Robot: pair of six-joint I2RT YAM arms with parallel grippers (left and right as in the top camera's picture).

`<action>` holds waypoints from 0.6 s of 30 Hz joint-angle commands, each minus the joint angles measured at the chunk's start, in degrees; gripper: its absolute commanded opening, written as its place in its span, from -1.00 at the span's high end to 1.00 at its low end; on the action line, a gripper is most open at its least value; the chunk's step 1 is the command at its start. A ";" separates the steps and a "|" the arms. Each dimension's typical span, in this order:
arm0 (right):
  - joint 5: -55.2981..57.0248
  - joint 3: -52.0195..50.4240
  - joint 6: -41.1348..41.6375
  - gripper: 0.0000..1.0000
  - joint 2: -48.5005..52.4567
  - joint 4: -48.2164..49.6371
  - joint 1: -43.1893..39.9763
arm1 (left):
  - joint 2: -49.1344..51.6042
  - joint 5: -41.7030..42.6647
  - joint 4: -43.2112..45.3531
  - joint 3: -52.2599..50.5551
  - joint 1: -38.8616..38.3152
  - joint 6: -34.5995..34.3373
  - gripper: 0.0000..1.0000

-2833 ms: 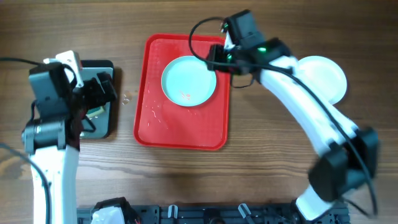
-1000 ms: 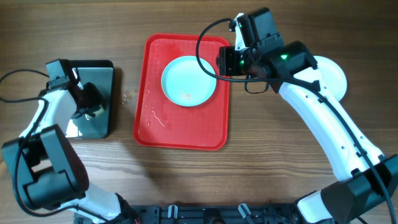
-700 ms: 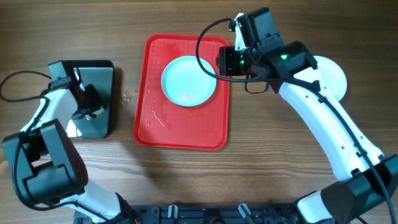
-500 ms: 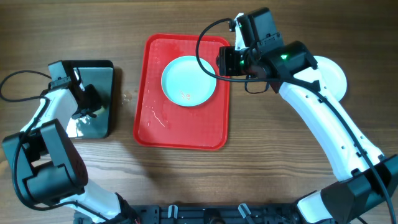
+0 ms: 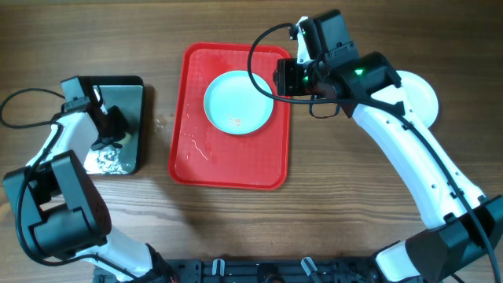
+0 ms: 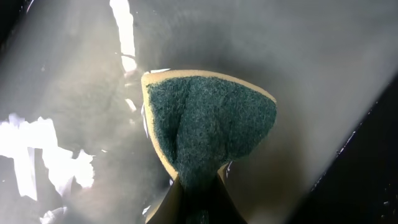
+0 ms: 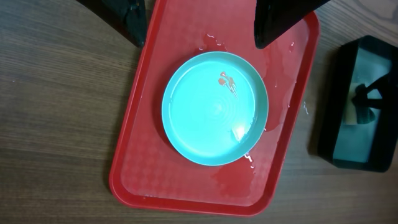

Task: Clean dirty plates on tray and stack at the side
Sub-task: 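Dip the green sponge in the black water tray with the left gripper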

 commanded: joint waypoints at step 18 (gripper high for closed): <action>4.24 0.37 -0.85 -0.12 0.76 1.60 -0.15 | -13.40 0.94 -1.29 -0.35 -0.02 0.04 0.92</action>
